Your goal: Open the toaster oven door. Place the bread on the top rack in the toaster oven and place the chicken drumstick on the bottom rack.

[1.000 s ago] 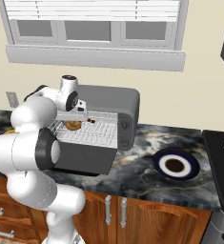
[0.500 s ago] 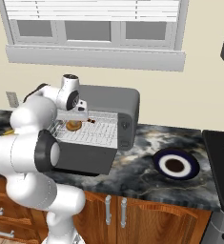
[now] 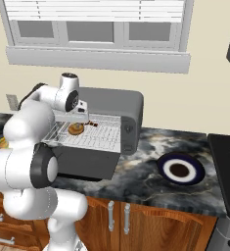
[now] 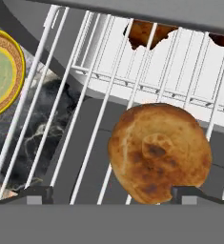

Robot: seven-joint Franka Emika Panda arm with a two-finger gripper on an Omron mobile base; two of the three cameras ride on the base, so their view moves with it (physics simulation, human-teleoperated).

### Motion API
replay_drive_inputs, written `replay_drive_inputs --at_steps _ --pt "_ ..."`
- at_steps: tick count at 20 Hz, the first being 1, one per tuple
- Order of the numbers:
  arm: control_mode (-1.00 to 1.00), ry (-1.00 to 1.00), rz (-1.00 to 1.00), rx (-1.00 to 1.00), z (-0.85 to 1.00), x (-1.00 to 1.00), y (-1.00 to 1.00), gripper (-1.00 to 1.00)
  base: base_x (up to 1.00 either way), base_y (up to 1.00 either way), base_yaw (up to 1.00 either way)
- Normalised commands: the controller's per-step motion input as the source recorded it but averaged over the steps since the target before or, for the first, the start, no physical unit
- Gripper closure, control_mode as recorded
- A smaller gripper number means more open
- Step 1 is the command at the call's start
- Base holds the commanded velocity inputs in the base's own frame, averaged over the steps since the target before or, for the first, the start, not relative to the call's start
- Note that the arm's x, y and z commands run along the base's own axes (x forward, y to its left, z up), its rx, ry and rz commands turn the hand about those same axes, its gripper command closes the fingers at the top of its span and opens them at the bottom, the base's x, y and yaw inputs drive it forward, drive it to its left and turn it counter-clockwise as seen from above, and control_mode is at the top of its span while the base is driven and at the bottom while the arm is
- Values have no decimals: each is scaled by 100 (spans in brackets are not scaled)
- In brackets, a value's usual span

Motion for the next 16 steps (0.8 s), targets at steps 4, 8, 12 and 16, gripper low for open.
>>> replay_drive_inputs --at_steps 4,8,12,16 --pt "-100 -3 -7 0 23 -45 0 -100 0 0 0" --pt "-100 0 -10 0 5 -57 0 -100 0 0 0" --pt "-100 0 -12 0 0 -45 0 -100 0 0 0" --pt "-100 0 -6 0 0 -29 0 -100 0 0 0"
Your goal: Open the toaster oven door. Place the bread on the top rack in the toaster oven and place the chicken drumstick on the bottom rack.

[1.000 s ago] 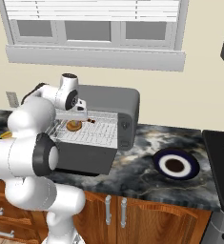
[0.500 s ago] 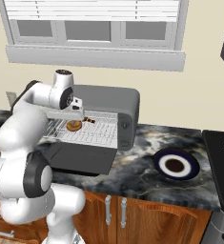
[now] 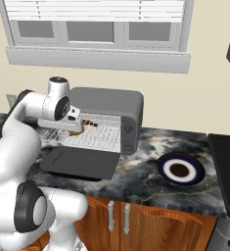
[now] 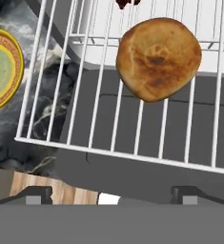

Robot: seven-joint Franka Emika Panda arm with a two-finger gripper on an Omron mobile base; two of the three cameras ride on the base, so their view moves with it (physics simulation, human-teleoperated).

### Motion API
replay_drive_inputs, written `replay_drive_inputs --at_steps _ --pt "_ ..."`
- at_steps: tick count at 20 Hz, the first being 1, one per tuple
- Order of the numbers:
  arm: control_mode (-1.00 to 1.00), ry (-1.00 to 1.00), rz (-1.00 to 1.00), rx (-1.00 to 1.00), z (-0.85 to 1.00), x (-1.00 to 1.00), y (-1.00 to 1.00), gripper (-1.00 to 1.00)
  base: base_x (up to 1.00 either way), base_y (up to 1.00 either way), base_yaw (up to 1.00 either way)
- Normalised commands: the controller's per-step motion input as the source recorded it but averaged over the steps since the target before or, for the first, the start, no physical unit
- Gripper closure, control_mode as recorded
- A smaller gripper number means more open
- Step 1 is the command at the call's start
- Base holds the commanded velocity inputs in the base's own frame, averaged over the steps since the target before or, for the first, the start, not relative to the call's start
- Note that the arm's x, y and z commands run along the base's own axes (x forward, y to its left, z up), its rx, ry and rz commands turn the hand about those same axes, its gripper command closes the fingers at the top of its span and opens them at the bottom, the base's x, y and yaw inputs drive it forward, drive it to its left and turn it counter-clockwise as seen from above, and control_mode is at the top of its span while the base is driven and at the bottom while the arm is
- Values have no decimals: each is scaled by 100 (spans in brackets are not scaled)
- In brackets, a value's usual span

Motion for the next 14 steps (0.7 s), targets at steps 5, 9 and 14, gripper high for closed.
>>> replay_drive_inputs --at_steps 5,9,14 --pt "-100 0 -6 -2 -7 -20 0 -100 0 0 0" --pt "-100 2 -5 -2 -8 -11 0 -100 0 0 0" --pt "-100 1 -4 -3 -15 -26 0 -100 0 0 0"
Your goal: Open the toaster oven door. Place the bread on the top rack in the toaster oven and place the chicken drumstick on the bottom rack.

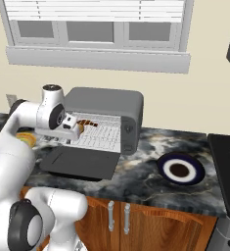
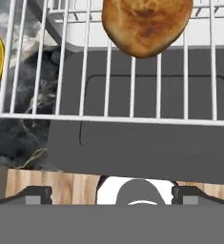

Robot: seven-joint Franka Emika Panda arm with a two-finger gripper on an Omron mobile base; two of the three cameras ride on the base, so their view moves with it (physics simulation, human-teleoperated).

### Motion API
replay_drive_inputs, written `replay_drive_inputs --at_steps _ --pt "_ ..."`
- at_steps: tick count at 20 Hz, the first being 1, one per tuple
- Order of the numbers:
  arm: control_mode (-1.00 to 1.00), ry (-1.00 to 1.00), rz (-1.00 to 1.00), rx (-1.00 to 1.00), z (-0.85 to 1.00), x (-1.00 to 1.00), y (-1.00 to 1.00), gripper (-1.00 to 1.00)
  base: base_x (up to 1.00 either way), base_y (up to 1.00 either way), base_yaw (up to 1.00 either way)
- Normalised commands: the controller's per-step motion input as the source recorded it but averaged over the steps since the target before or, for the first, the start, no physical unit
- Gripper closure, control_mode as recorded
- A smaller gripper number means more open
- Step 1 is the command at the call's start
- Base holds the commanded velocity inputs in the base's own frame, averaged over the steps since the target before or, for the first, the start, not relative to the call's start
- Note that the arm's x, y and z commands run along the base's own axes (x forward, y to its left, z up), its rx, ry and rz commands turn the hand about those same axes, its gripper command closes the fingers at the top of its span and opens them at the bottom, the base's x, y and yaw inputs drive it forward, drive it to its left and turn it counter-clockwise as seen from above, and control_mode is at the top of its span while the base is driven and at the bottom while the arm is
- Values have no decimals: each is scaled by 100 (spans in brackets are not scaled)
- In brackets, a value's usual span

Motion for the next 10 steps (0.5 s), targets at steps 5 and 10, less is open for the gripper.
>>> replay_drive_inputs --at_steps 5,10 --pt "-100 0 -9 -3 -18 -6 0 -100 0 0 0" --pt "-100 0 -7 -3 -20 2 0 -100 0 0 0"
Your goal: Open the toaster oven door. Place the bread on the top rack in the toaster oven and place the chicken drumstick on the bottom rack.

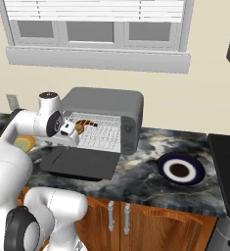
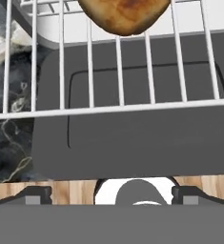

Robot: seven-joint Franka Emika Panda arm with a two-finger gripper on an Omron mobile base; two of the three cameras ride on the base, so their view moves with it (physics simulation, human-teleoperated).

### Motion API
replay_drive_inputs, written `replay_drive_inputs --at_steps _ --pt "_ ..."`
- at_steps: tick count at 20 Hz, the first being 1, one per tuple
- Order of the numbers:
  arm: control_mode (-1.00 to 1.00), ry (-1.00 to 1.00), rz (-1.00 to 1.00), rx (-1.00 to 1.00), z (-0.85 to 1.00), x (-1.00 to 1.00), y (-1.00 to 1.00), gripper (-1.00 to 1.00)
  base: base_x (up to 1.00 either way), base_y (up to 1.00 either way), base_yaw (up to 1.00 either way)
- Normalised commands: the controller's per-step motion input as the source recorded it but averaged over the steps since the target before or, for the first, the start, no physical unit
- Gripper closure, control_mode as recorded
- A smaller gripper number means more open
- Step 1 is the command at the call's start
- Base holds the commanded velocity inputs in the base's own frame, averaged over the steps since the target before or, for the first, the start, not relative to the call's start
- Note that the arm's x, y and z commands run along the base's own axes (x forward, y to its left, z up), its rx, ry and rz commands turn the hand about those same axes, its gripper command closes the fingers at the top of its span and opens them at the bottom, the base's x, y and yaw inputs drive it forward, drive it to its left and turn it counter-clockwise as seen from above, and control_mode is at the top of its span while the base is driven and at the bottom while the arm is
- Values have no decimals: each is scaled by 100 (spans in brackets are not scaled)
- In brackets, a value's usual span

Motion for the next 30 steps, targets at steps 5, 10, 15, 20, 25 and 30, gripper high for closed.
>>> replay_drive_inputs --at_steps 5,10,15,20,25,30 --pt "-100 0 -3 -2 -14 8 0 -100 0 0 0" --pt "-100 0 0 0 -11 24 0 -100 0 0 0" --pt "-100 0 0 0 -9 30 0 -100 0 0 0" --pt "-100 0 0 0 -7 26 0 -100 0 0 0" --pt "-100 -1 0 0 -3 21 0 -100 0 0 0" --pt "-100 -5 0 0 -5 18 0 -100 0 0 0"
